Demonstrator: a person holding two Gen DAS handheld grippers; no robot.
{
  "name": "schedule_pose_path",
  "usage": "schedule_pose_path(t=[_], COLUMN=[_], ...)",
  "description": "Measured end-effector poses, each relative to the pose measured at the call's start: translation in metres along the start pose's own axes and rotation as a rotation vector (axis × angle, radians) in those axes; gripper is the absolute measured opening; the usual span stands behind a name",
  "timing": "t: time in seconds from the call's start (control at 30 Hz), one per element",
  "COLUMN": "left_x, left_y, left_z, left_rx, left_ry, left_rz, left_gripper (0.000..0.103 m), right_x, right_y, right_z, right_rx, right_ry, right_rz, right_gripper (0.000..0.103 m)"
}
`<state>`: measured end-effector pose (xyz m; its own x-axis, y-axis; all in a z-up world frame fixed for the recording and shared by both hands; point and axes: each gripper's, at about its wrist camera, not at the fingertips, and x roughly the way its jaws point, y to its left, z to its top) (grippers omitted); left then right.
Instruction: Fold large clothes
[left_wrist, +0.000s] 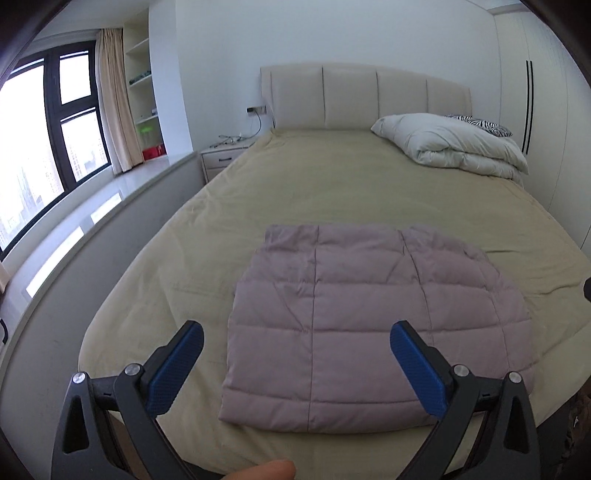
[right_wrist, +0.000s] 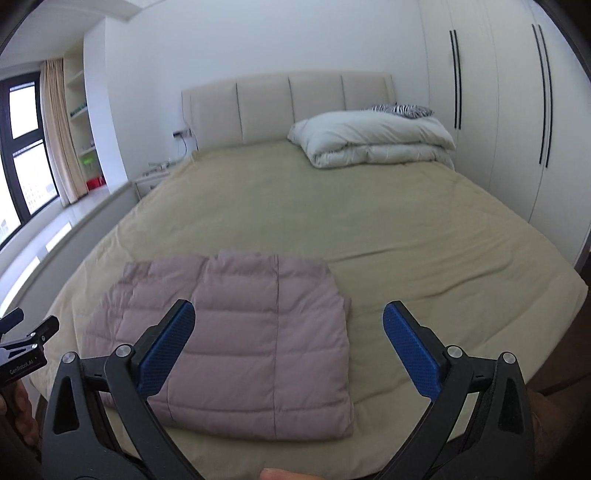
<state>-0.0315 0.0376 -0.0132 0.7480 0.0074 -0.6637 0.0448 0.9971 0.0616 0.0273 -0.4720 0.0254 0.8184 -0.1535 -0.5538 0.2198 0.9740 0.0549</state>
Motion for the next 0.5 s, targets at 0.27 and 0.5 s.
schedule_pose_path(t=[0.27, 0.5], left_x=[0.021, 0.031], left_y=[0.001, -0.001], left_z=[-0.027, -0.034], left_rx=[-0.015, -0.017], left_ry=[0.101, 0.14], left_rz=[0.02, -0.003], left_gripper=[0.103, 0.103], right_x=[0.035, 0.062], right_y=[0.033, 0.037], right_z=[-0.054, -0.071], right_rx=[-0.057, -0.074], right_ry=[0.152, 0.194], right_rz=[-0.042, -0.06], right_gripper=[0.103, 0.103])
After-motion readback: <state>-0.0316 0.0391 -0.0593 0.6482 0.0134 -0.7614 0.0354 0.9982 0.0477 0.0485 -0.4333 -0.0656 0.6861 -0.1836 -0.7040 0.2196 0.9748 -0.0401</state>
